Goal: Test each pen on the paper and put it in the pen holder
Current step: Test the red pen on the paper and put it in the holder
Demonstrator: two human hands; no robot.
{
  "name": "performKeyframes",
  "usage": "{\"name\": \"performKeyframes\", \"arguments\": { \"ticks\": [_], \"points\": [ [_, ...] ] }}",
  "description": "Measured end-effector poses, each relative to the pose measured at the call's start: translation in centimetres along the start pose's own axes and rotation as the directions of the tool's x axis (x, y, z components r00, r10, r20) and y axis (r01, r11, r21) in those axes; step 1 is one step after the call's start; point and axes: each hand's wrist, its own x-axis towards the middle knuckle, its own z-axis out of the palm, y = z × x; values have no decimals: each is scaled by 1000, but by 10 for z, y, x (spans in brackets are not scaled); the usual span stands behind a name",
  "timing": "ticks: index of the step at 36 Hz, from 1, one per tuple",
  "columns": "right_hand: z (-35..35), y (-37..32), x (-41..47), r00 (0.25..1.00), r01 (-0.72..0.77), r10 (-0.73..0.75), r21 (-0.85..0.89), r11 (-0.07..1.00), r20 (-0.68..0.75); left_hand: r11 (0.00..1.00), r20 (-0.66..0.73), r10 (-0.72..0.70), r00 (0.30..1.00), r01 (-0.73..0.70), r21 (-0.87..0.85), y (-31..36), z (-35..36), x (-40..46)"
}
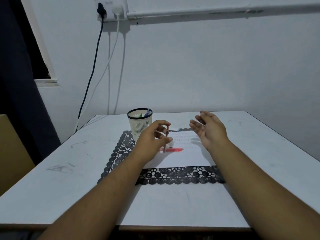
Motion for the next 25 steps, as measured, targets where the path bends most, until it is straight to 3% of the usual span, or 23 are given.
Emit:
{"name": "performKeyframes", "arguments": {
  "ticks": [5,8,11,15,21,25],
  "points": [
    [-2,1,1,1000,-11,11,-16,1000,13,999,3,15,1000,-15,47,1,2,5],
    [-2,1,2,1000,-21,21,-26,999,7,970,63,74,995,-86,227,2,5,12],
    [-2,1,2,1000,-25,25,-65,998,-1,849,148,130,980,-187,494,4,8,28],
    [-5,0,2,1000,-17,16,-71,997,-17,595,267,92,959,-268,758,2,21,61],
    [-10,2,6,1000,-20,20,-57,998,-11,370,314,-33,949,-281,885,-10,35,96],
    [-12,0,10,1000,-23,23,-57,998,4,339,305,-83,949,-261,904,-20,41,109]
  ]
}}
